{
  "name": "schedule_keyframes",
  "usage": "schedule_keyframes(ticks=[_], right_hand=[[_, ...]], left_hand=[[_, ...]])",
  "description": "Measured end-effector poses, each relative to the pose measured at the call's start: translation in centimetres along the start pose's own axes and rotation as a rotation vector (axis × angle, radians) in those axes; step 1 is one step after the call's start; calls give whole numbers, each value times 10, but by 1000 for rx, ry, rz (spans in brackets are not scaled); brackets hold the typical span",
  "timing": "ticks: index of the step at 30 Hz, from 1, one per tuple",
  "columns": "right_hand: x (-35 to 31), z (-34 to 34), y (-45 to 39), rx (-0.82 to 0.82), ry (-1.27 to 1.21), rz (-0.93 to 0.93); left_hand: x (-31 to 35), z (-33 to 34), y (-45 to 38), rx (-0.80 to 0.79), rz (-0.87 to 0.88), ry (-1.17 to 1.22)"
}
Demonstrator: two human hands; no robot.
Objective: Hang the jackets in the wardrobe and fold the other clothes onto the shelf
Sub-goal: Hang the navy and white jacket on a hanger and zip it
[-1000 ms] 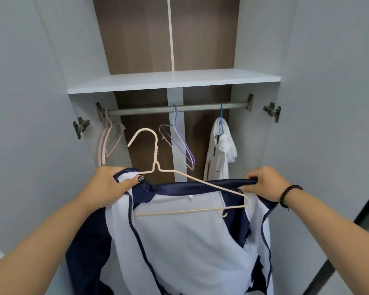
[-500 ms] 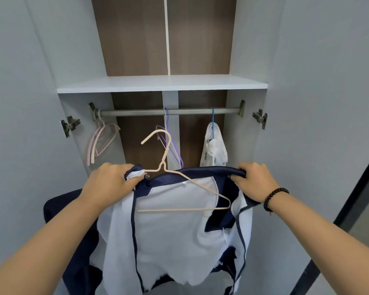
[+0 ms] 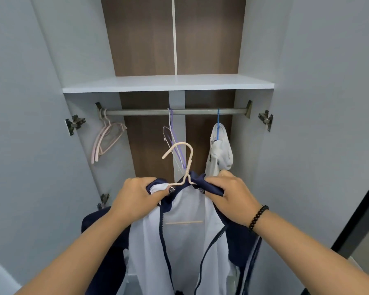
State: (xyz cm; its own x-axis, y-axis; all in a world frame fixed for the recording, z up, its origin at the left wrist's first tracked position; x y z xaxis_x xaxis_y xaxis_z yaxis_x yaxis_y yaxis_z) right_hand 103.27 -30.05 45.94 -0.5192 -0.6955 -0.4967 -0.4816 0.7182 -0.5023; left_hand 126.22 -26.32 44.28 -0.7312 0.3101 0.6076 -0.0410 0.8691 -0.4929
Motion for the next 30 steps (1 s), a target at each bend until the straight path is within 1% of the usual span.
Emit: schedule_keyframes(ticks=[2, 4, 6, 8, 10, 13, 14, 16, 19, 23, 26, 30], right_hand=[[0, -2, -1, 48, 116, -114], [8, -6, -2, 106, 208, -114], [25, -7, -5, 108, 255, -27], [48, -1, -5, 27, 228, 98], [69, 9, -4, -72, 136, 249], [89, 19, -6, -65, 18, 425], [95, 21, -8, -40, -12, 471], [107, 23, -13, 7, -38, 555], [124, 22, -19, 56, -38, 651], [142, 29, -26, 93, -41, 772], [149, 39, -31, 147, -25, 859], [155, 52, -39, 231, -38, 952]], left_hand=[[-1, 14, -6, -16, 27, 52], [-2, 27, -15, -3, 46, 122], [-4, 42, -23, -16, 62, 189], [-4, 60, -31, -49, 85, 208], [-3, 77, -40, -38, 165, 117], [-1, 103, -60, -61, 285, -71], [-2, 111, -69, -95, 285, -77], [-8, 129, -86, -186, 294, 16], [-19, 152, -112, -379, 333, 156], [-43, 176, -146, -597, 314, 268], [-53, 188, -166, -676, 341, 327], [-65, 203, -192, -734, 351, 367]])
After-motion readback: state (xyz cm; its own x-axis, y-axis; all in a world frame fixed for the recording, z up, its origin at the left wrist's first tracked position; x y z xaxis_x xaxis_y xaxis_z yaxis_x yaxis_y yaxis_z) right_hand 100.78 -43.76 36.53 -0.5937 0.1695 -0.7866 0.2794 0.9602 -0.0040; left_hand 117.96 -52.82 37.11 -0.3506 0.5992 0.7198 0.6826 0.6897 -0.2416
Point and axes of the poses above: each hand's wrist, its own y-axis away from the middle knuckle, its own z-axis out of the palm, x = y × z, the point moved 4 cm from there along -y, towards the middle knuckle, and after that the axes turned 5 degrees about z, right-handed, at the moved point
